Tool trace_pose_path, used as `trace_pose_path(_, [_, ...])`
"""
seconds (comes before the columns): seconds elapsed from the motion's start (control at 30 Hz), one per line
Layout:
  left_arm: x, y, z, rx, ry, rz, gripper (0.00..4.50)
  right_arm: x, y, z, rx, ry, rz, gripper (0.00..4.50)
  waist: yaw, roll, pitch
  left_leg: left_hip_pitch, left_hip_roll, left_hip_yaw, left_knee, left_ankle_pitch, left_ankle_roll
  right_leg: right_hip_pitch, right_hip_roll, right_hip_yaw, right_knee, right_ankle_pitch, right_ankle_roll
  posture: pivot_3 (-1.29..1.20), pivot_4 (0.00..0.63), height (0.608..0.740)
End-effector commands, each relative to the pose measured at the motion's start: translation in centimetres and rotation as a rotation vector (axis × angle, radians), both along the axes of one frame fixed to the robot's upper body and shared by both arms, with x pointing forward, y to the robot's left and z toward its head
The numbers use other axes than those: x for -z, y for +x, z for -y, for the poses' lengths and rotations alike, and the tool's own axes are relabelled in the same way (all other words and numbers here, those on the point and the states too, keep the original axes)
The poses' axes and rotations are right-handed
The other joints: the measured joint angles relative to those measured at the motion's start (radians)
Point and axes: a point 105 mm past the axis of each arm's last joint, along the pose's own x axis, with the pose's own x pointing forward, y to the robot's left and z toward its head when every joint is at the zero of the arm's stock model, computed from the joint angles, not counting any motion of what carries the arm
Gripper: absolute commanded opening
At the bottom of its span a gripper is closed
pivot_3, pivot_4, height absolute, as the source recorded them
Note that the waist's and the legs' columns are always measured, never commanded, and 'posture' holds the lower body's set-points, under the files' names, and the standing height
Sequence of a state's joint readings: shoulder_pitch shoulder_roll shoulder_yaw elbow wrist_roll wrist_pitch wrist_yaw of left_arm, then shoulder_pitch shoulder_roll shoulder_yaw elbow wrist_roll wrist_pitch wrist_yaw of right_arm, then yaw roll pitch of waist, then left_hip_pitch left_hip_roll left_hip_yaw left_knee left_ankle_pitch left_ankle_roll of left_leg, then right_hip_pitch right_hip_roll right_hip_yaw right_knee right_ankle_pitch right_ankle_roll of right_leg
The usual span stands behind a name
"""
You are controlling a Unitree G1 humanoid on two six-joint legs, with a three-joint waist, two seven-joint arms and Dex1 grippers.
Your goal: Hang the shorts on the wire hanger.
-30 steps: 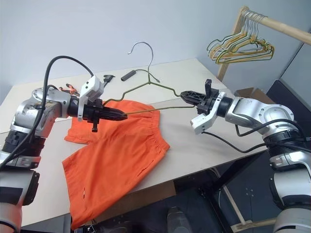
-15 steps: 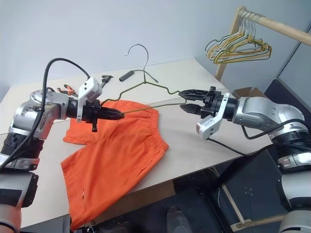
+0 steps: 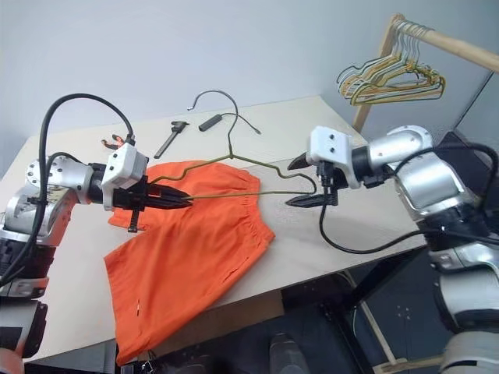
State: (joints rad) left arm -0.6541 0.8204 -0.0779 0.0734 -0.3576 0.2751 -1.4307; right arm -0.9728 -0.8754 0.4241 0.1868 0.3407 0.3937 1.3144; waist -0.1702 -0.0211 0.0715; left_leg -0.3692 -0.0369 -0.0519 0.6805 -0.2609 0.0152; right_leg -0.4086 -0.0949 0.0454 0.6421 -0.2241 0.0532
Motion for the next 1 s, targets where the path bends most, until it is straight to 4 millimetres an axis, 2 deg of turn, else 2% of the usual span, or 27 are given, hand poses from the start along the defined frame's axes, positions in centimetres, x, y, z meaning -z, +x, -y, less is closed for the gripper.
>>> trace_pose_path(0.03, [-1.3, -0.3, -0.1, 0.011, -0.005, 0.061, 0.0, -1.3, -0.1, -0.6, 0.008, -0.019, -0.031, 4.48, 0.016, 0.0, 0.0, -0.001, 0.0, 0.0, 0.0, 0.0, 0.0, -0.001, 0.0, 0.0, 0.0, 0.0, 0.0, -0.09, 0.0, 0.74])
trace_pose_path(0.1, [-1.2, -0.4, -0.1, 0.016, -0.003, 0.06, 0.0, -1.2, -0.1, -0.8, 0.005, -0.033, -0.047, 4.32, 0.027, 0.0, 0.0, -0.004, -0.001, 0.0, 0.0, 0.0, 0.0, -0.005, 0.0, 0.0, 0.001, 0.0, 0.0, -0.09, 0.0, 0.74])
trace_pose_path(0.2, [-1.2, -0.5, 0.0, 0.023, -0.004, 0.059, 0.0, -1.0, -0.4, -1.1, -0.017, -0.043, -0.066, 3.62, 0.041, 0.0, -0.002, -0.013, -0.001, 0.0, 0.003, 0.0, -0.001, -0.014, -0.001, 0.0, 0.005, 0.0, 0.0, -0.09, 0.0, 0.74])
trace_pose_path(0.5, [-1.2, -0.4, 0.1, 0.035, 0.0, 0.063, 0.0, -0.4, -0.6, -1.3, -0.044, -0.066, -0.042, 0.55, 0.046, 0.0, -0.002, -0.015, -0.002, 0.0, 0.004, 0.0, -0.001, -0.015, -0.001, -0.001, 0.005, 0.0, 0.0, -0.1, 0.0, 0.74])
trace_pose_path(0.57, [-1.1, -0.4, 0.1, 0.042, 0.004, 0.065, 0.0, -0.3, -0.6, -1.2, -0.046, -0.063, -0.037, 0.01, 0.046, 0.0, -0.002, -0.015, -0.002, 0.0, 0.004, 0.0, -0.001, -0.015, 0.0, -0.001, 0.005, 0.0, 0.0, -0.1, 0.0, 0.74])
trace_pose_path(0.7, [-0.8, -0.3, 0.0, 0.052, 0.009, 0.044, 0.0, -0.1, -1.6, -0.5, -0.064, -0.048, -0.04, 0.01, 0.045, 0.0, -0.002, -0.015, -0.001, 0.0, 0.004, 0.0, -0.001, -0.015, 0.0, -0.001, 0.005, 0.0, 0.0, -0.11, 0.0, 0.74])
trace_pose_path(0.73, [-0.9, -0.3, 0.0, 0.052, -0.004, 0.03, 0.72, 0.0, -2.0, -0.3, -0.069, -0.044, -0.048, 0.0, 0.045, 0.0, -0.002, -0.015, -0.002, 0.0, 0.004, 0.0, -0.001, -0.015, -0.001, -0.001, 0.005, 0.0, 0.0, -0.11, 0.0, 0.74])
trace_pose_path(0.87, [-0.9, 0.3, -1.6, -0.027, -0.002, 0.034, 1.83, 0.9, -3.5, 1.5, -0.01, -0.002, -0.113, 0.0, 0.049, 0.0, -0.002, -0.016, -0.002, 0.0, 0.005, 0.0, -0.001, -0.015, -0.001, -0.002, 0.004, 0.0, 0.0, -0.12, 0.006, 0.74])
trace_pose_path(1.0, [-2.1, 1.4, -3.9, -0.185, -0.083, 0.047, 3.12, 2.5, -4.4, 4.7, 0.179, 0.064, -0.225, 0.0, 0.048, 0.0, -0.002, -0.015, -0.001, 0.0, 0.005, 0.0, 0.0, -0.014, 0.0, -0.002, 0.004, 0.0, 0.0, -0.11, 0.022, 0.74])
